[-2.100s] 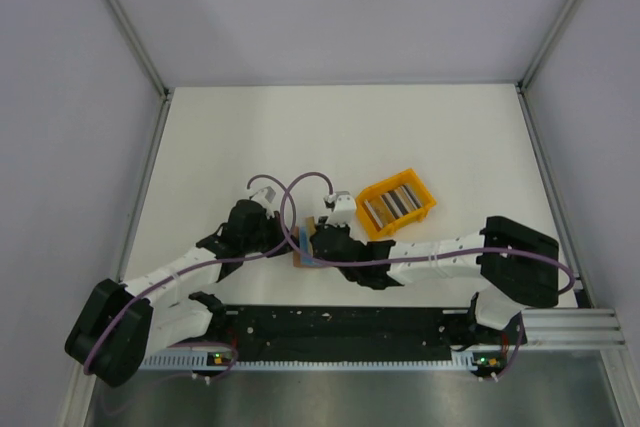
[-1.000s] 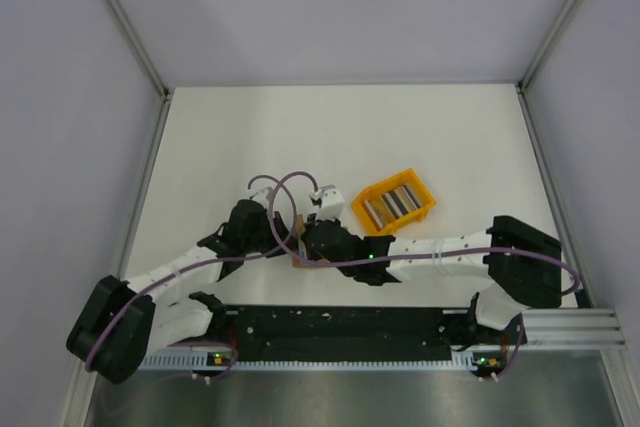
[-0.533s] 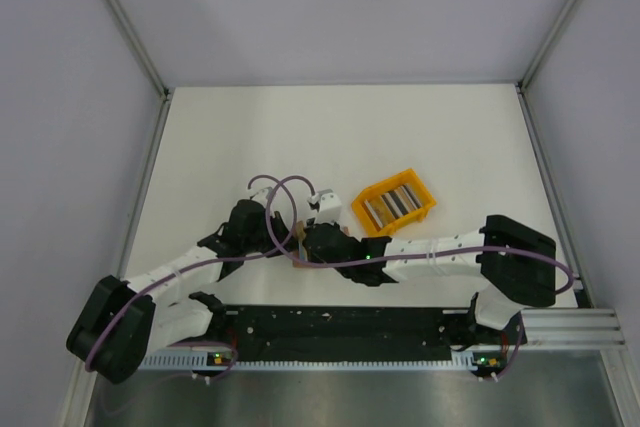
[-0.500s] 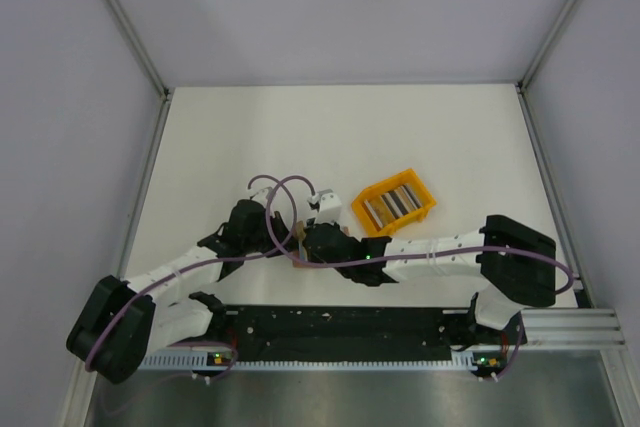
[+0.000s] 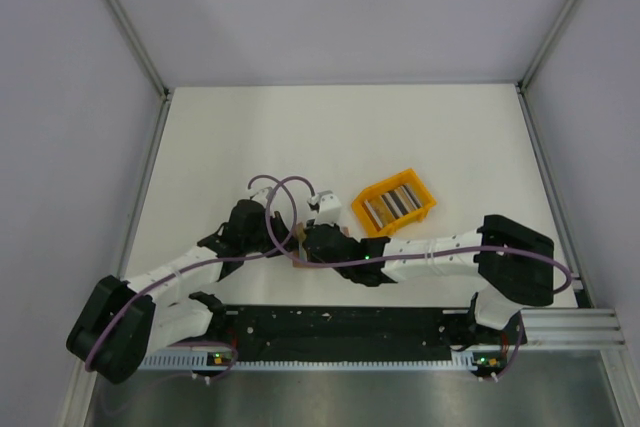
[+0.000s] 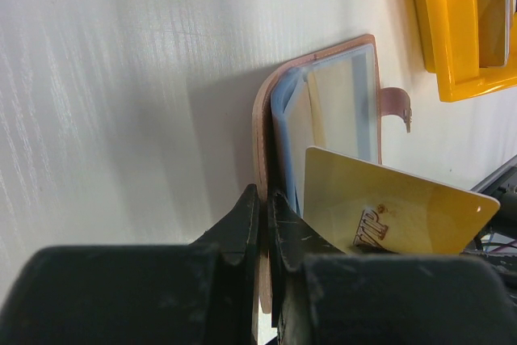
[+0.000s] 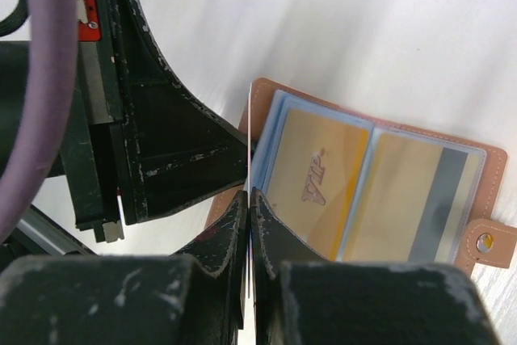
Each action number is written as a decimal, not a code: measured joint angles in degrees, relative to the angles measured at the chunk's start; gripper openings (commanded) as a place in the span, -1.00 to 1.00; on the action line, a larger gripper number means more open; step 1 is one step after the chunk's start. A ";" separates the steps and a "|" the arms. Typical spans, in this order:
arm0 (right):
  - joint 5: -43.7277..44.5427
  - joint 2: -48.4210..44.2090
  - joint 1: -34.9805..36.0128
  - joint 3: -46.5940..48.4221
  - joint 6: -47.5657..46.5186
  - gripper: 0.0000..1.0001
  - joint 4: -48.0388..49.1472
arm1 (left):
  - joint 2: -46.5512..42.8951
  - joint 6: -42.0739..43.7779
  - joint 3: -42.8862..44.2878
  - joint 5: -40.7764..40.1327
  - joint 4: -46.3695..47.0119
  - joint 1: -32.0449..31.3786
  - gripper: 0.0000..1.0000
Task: Put the credit cards into the card holder
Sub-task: Turn over the card holder at the center of the board.
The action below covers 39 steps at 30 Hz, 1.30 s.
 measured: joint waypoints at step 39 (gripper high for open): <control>6.25 -8.20 -5.27 -8.46 2.14 -1.00 -7.41 | 2.08 0.22 -0.52 -1.42 1.38 0.00 -1.00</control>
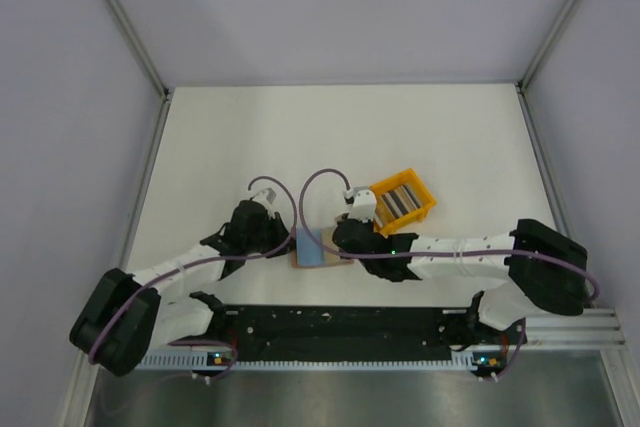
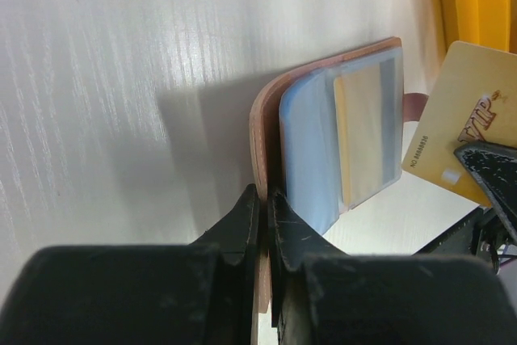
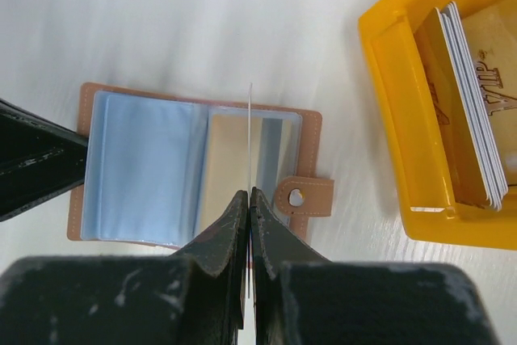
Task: Put the credit cards into the card holder
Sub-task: Turn over the card holder at the center of the board.
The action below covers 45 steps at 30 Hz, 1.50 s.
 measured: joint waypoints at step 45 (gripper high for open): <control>-38.01 6.95 -14.97 -16.00 15.06 -1.00 35.23 | 6.29 -0.24 -0.61 -0.33 6.97 0.00 -1.00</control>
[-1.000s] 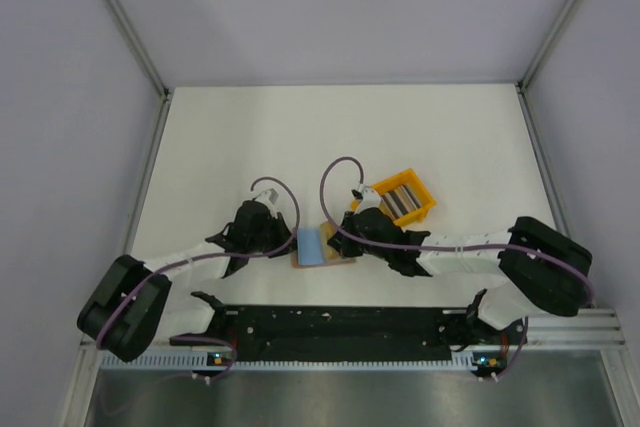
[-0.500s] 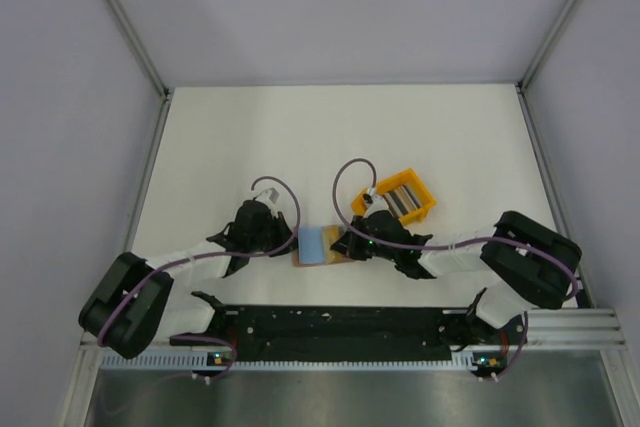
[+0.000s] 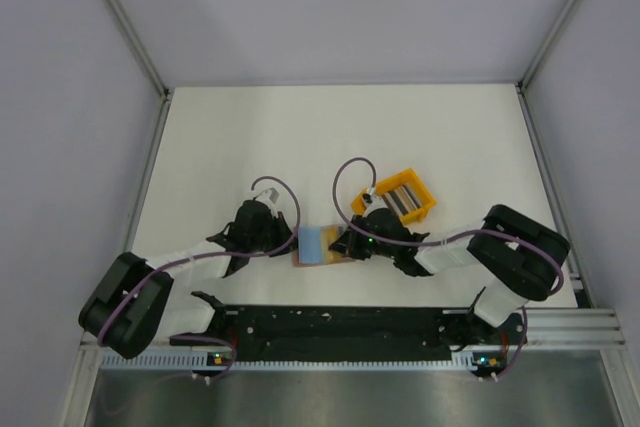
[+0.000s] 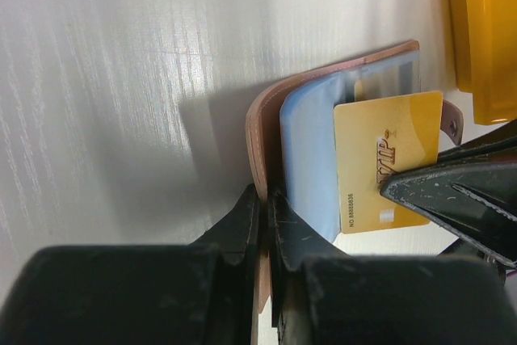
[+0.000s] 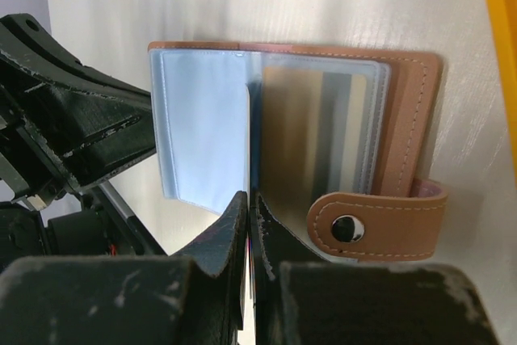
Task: Put the credit cards into the card holder
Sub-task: Insert the credit card into the card holder.
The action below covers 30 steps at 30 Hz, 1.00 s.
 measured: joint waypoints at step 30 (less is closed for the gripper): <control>-0.48 -6.43 -3.74 0.39 -3.67 -1.00 -3.19 | 0.26 0.00 0.02 0.02 0.42 0.00 -1.00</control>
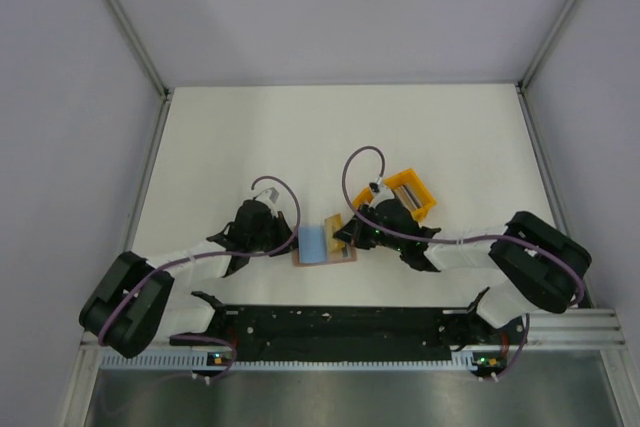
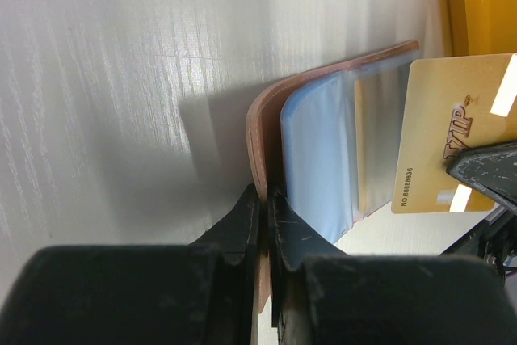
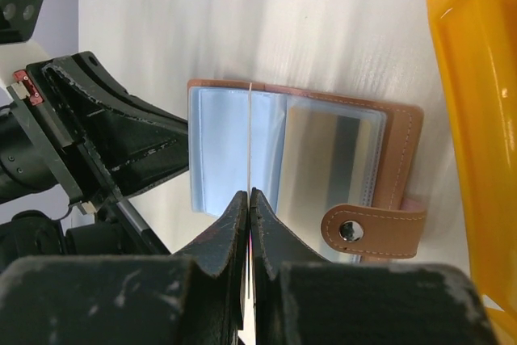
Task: Put the credit cards into the card holder
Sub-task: Insert the credit card into the card holder.
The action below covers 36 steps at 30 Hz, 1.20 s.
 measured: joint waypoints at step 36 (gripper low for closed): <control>1.53 9.03 3.04 1.38 8.48 -1.00 3.23 | 0.35 0.00 0.31 0.02 -0.04 0.00 -1.00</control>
